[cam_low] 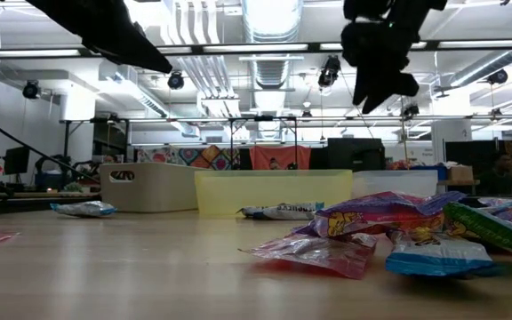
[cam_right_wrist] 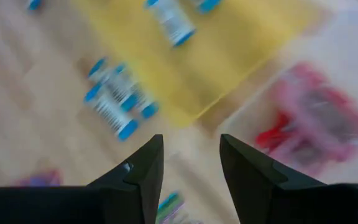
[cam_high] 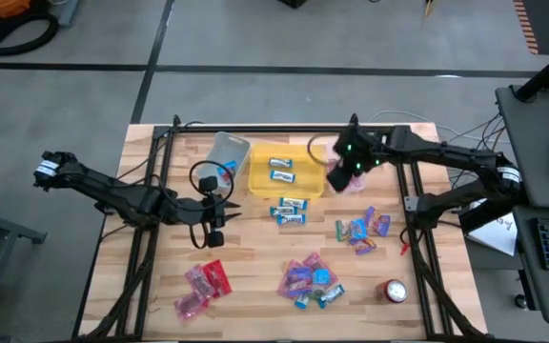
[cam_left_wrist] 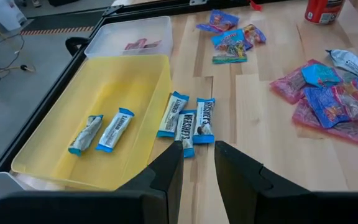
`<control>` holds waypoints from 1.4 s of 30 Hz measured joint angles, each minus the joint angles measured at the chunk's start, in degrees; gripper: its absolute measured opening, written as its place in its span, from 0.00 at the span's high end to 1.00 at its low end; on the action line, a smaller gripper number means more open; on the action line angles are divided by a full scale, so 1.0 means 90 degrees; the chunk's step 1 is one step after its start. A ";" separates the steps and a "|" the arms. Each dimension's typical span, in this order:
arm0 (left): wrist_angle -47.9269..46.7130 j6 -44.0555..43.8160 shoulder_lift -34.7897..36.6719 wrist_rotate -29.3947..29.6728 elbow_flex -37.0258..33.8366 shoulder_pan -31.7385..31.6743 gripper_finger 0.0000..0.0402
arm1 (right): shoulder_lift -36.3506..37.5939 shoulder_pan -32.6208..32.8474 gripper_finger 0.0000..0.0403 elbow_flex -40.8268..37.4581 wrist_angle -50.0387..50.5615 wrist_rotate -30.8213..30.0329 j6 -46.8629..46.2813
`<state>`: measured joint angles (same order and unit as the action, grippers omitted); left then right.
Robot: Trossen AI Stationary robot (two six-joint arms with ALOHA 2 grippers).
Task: Sort candy
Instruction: Put the blue candy into the gray bin
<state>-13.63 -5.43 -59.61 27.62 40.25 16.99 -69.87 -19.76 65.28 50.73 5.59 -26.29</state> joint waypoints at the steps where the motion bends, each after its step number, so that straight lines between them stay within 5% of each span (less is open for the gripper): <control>1: 0.0003 -0.0001 0.0000 0.0000 0.0000 -0.0002 0.81 | 0.0000 0.0194 0.64 -0.0009 0.0009 0.0066 -0.0003; 7: 0.0222 -0.0024 0.0000 0.0007 0.0000 0.0000 0.81 | -0.0002 0.1413 0.64 -0.0374 0.0018 0.0096 -0.0142; 16: 0.0592 0.0219 -0.0036 0.0045 -0.0002 0.0000 0.81 | -0.0606 0.2583 0.54 -0.0789 0.0336 -0.0121 -0.1848; 29: 0.0920 0.0597 -0.0038 0.0053 -0.0002 -0.0022 0.81 | -0.2622 0.2763 0.53 -0.0794 0.0895 -0.0074 -0.1805; 42: 0.0994 0.0597 -0.0448 0.0056 -0.0002 -0.0044 0.81 | -0.3031 0.2751 0.57 -0.0783 0.0453 -0.0276 -0.1454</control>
<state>-4.69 -0.05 -63.64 28.12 40.23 16.60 -97.14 4.99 58.23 54.80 3.11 -39.38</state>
